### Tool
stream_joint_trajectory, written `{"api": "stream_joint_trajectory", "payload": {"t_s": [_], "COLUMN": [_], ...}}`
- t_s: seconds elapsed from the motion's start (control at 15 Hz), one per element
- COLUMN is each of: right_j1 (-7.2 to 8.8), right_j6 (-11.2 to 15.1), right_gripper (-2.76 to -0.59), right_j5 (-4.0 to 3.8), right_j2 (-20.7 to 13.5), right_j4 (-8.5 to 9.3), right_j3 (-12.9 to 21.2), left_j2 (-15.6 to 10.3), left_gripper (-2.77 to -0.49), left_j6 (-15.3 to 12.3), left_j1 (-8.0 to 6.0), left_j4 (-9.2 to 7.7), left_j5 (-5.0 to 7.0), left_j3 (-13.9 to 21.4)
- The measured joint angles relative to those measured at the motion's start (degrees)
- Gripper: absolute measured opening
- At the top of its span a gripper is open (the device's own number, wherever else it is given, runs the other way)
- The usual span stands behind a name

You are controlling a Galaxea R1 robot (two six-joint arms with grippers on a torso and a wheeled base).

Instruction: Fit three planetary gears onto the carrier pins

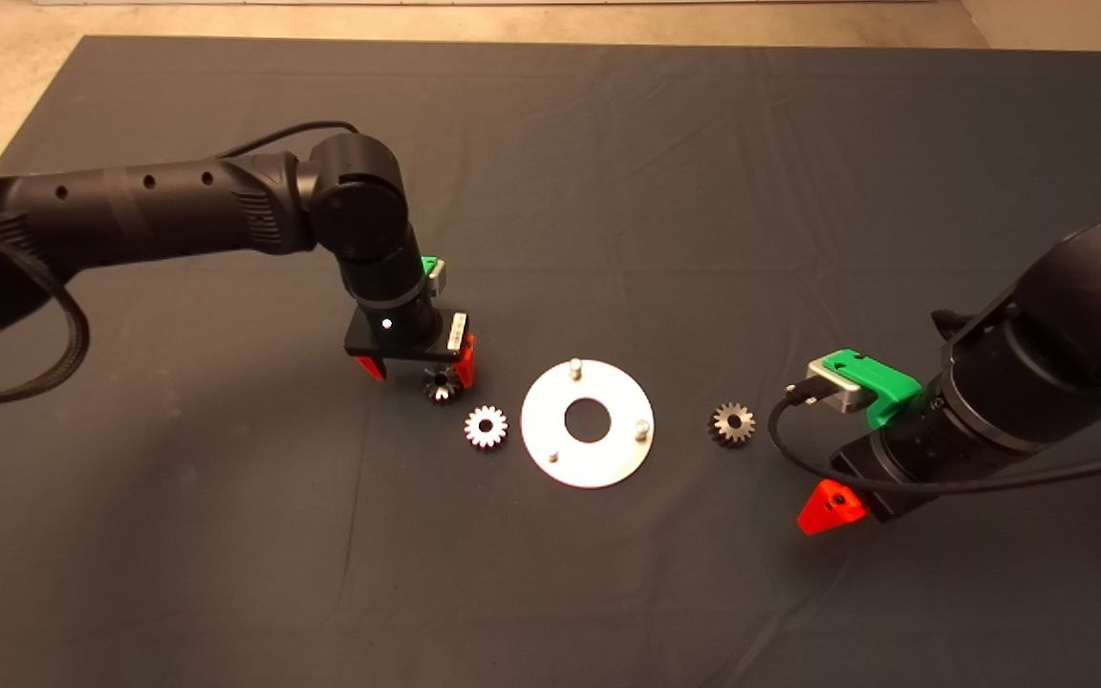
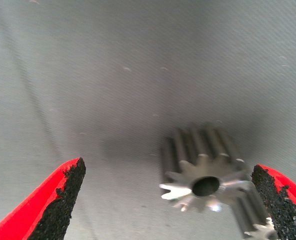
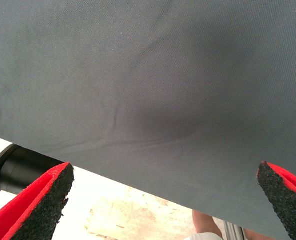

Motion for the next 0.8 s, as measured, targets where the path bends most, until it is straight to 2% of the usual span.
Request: {"api": "stream_joint_trajectory", "payload": {"t_s": [0.13,0.27,0.6,0.8], "right_j1": [0.00,0.00,0.00,0.00], "right_j6": [0.0,0.0,0.0,0.0], "right_gripper": [-0.62,-0.62,-0.62,-0.62], "right_j5": [0.00,-0.02,-0.02,-0.02], "right_j2": [0.0,0.0,0.1,0.1], "right_j4": [0.00,0.00,0.00,0.00], "right_j3": [0.0,0.0,0.0,0.0], "left_j2": [0.2,0.6,2.1,2.0], "left_gripper": [-0.86,-1.03,-1.03,-1.03], "left_j6": [0.0,0.0,0.0,0.2], "left_j1": [0.00,0.00,0.00,0.83], "left_j4": [-0.01,-0.18,-0.64,-0.66], "left_j5": [-0.67,-1.27,-1.72,-1.68], "left_j3": [0.0,0.0,-1.4,-1.5]}}
